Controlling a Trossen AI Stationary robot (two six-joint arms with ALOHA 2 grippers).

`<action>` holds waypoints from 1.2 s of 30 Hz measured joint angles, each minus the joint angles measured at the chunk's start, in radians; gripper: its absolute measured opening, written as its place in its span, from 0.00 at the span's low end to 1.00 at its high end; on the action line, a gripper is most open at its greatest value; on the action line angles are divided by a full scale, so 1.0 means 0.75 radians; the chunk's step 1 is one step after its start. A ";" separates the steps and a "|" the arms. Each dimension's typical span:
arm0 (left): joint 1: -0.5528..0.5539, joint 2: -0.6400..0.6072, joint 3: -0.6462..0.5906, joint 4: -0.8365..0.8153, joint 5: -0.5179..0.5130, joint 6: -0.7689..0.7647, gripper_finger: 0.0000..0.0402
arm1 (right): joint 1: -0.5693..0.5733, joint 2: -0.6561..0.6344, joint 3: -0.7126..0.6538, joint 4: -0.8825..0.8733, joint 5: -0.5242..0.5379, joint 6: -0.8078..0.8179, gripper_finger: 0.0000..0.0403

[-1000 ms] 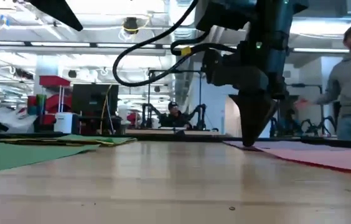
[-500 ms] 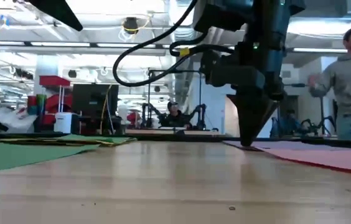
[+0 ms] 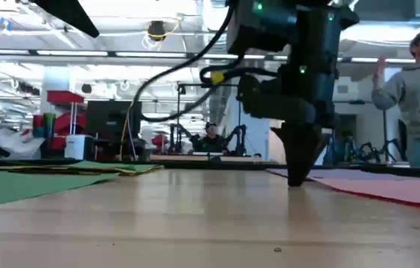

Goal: Organize paper
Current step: Put the pink paper on top of the other pink paper in the bottom right of the table

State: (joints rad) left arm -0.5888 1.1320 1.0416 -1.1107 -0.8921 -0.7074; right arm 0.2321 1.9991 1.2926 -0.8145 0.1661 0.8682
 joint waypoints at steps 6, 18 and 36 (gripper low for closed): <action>0.000 0.000 0.000 0.000 0.001 -0.010 0.00 | 0.000 -0.010 -0.004 -0.087 0.014 0.038 0.00; 0.000 0.000 0.000 -0.005 0.005 -0.012 0.00 | 0.004 -0.009 -0.007 -0.192 0.027 0.069 0.00; 0.000 0.000 0.000 -0.009 0.009 -0.017 0.00 | 0.082 -0.069 -0.012 -0.093 0.140 0.064 0.00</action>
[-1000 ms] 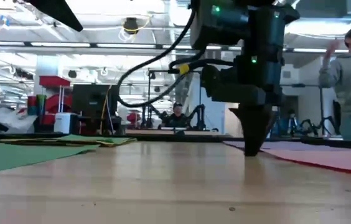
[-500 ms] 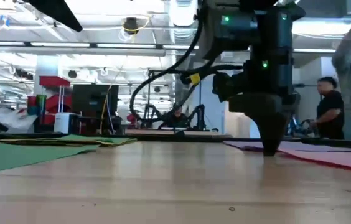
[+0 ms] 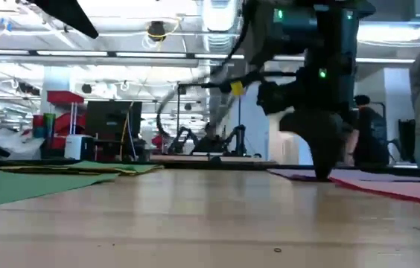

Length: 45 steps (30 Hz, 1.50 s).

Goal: Organize paper
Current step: Put the pink paper on top of the other pink paper in the bottom right of the table

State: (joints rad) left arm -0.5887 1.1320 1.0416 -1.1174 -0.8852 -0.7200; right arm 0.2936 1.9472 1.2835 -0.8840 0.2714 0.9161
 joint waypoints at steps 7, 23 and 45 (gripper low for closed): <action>0.000 0.000 0.000 0.000 0.025 -0.001 0.00 | 0.111 -0.013 0.002 0.241 -0.102 0.006 0.00; 0.000 0.000 0.000 0.011 0.062 -0.014 0.00 | 0.400 0.008 0.004 0.283 -0.250 0.213 0.00; 0.001 -0.001 0.000 0.009 0.069 -0.028 0.00 | 0.435 0.063 0.010 0.194 -0.349 0.294 0.00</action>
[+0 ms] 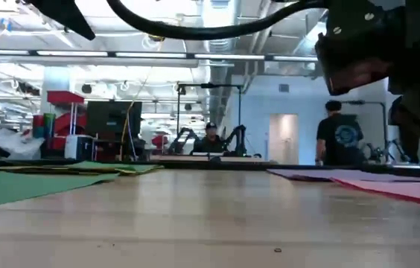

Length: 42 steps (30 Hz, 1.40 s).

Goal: Organize paper
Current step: Put the pink paper on top of the other pink paper in the bottom right of the table

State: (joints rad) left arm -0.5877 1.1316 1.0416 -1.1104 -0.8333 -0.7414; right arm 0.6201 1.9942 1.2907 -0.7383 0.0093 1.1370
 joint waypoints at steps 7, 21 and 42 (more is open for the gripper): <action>0.000 0.000 0.000 0.000 0.000 0.000 0.00 | 0.002 -0.001 -0.001 -0.042 -0.022 -0.001 0.00; 0.000 0.000 0.000 0.000 0.000 0.000 0.00 | 0.022 -0.018 -0.006 -0.064 -0.062 0.003 0.00; 0.001 0.076 0.000 0.004 0.239 0.137 0.06 | 0.044 -0.043 0.072 -0.025 0.076 -0.144 0.00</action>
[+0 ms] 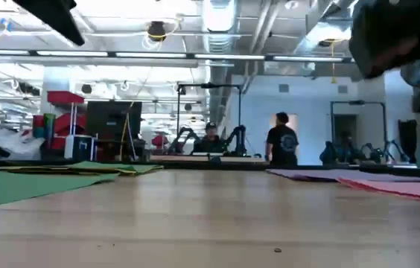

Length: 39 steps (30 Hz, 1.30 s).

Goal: Organize paper
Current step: Put the pink paper on top of the other pink paper in the bottom right of the table, then put the green paper on top of the other green paper in the bottom left of the table

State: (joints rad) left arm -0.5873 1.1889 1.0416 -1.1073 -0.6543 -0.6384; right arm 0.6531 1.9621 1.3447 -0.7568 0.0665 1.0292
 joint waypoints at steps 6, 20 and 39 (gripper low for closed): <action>0.068 0.254 0.001 0.052 -0.076 0.157 0.18 | -0.087 -0.003 0.032 0.054 0.277 -0.187 0.00; 0.456 0.736 0.000 0.240 -0.155 0.349 0.24 | -0.173 -0.003 0.033 0.056 0.366 -0.384 0.18; 0.614 0.110 -0.539 1.160 0.363 0.709 0.19 | -0.158 -0.010 -0.004 0.067 0.917 -0.606 0.13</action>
State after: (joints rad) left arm -0.1271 1.2712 0.6375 -0.2372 -0.3817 -0.1070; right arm 0.5342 1.9547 1.3416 -0.7062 0.7546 0.5747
